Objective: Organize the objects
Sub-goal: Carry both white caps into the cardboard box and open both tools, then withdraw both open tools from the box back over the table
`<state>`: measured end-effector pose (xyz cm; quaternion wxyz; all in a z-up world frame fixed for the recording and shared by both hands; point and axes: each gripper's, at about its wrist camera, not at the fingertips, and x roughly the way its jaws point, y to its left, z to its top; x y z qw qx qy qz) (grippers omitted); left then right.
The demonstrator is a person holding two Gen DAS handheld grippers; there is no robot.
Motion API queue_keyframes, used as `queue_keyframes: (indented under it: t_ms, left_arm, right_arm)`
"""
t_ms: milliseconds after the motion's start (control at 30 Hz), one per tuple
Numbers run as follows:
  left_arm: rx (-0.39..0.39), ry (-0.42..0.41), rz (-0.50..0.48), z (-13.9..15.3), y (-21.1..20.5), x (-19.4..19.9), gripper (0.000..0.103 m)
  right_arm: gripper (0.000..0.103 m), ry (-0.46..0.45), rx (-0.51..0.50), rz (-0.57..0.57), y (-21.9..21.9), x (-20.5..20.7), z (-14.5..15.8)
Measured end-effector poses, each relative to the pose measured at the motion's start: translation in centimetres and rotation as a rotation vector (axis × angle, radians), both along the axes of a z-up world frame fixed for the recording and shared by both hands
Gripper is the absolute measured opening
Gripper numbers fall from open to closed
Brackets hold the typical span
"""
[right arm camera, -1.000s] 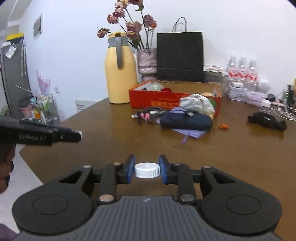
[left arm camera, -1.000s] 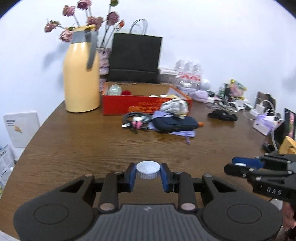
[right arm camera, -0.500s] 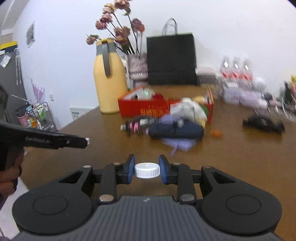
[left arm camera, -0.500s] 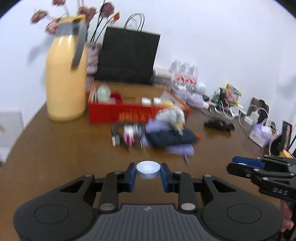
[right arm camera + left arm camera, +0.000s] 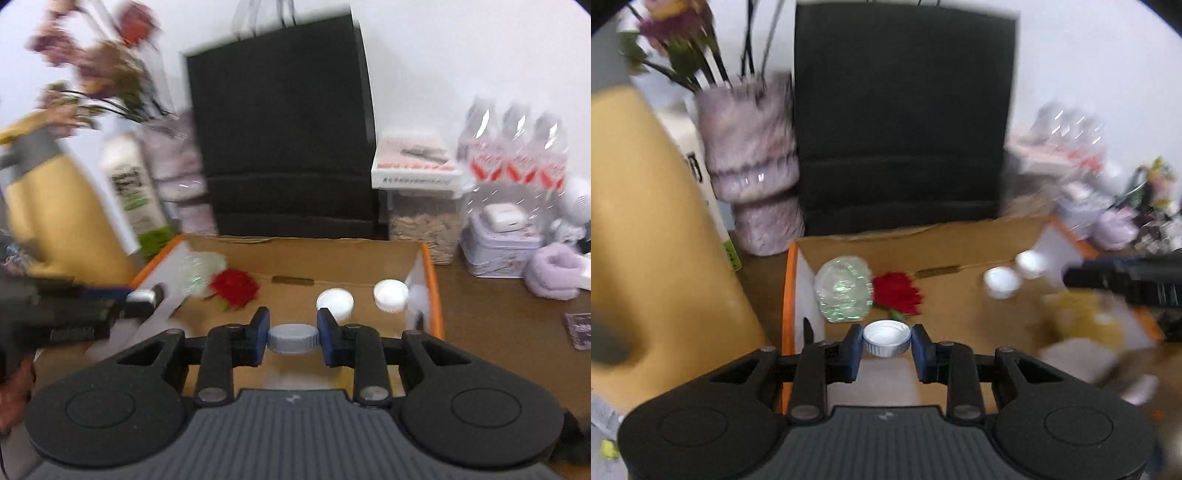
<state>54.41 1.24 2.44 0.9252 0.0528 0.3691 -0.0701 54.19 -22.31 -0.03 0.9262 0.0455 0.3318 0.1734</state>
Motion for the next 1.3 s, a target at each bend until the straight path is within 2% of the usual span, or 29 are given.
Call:
queue_keyframes:
  t_ms: [67, 133, 167, 200, 267, 367, 467, 633, 700, 767, 800, 933, 1000, 1100, 1167, 1300]
  left_arm:
    - [0.075, -0.008, 0.042, -1.1, -0.3, 1.8, 0.027]
    - [0.072, 0.0, 0.049, -2.0, -0.3, 2.9, 0.034]
    - [0.056, 0.022, 0.035, -2.3, -0.2, 3.3, 0.042]
    - [0.039, 0.036, 0.031, -2.5, 0.0, 3.4, 0.047]
    - [0.021, 0.043, 0.033, -2.6, 0.3, 3.2, 0.049]
    - [0.029, 0.036, 0.032, -2.1, 0.5, 2.4, 0.052]
    - [0.037, 0.022, 0.024, -0.9, 0.3, 0.8, 0.059]
    - [0.04, -0.03, -0.003, 3.1, -0.7, -3.5, 0.064]
    - [0.054, -0.064, -0.016, 4.9, -1.3, -5.5, 0.073]
    - [0.059, -0.102, -0.032, 6.3, -1.7, -7.7, 0.082]
    - [0.064, -0.117, -0.041, 6.8, -1.9, -9.0, 0.083]
    - [0.086, -0.16, -0.023, 7.0, -2.0, -16.2, 0.083]
    - [0.055, -0.186, -0.056, 6.4, -1.7, -20.8, 0.087]
    - [-0.073, -0.143, -0.122, 4.3, -0.8, -28.3, 0.089]
    - [-0.087, -0.148, -0.164, 2.7, -0.6, -33.7, 0.09]
    - [-0.114, -0.136, -0.123, 0.5, 0.2, -42.2, 0.091]
  right_arm:
    - [0.029, 0.066, 0.038, -0.008, 1.3, 3.9, -1.0]
    - [0.03, 0.101, 0.073, -0.029, 2.6, 6.9, -2.2]
    - [0.036, 0.13, 0.071, -0.04, 3.4, 8.5, -3.0]
    - [0.056, 0.156, 0.069, -0.049, 3.8, 9.4, -3.7]
    - [0.077, 0.184, 0.066, -0.093, 4.4, 10.4, -4.8]
    - [0.077, 0.155, 0.076, -0.107, 4.5, 9.4, -4.5]
    - [0.08, 0.147, 0.13, -0.087, 3.5, 7.8, -2.6]
    - [0.085, 0.079, 0.105, -0.082, 1.5, 4.1, 1.7]
    - [0.087, 0.065, 0.091, -0.089, 0.5, 2.4, 3.1]
    - [0.091, 0.049, 0.071, -0.093, -0.5, 0.2, 4.4]
    - [0.097, 0.041, 0.068, -0.094, -1.0, -0.8, 4.6]
    - [0.098, 0.018, 0.06, -0.069, -3.2, -7.3, 4.8]
    - [0.101, -0.031, 0.029, -0.03, -3.8, -12.4, 4.4]
    - [0.103, -0.126, -0.022, 0.027, -5.3, -21.5, 3.2]
    - [0.103, -0.159, -0.017, 0.069, -6.8, -27.4, 1.9]
    - [0.103, -0.111, 0.028, 0.023, -10.5, -37.0, 0.0]
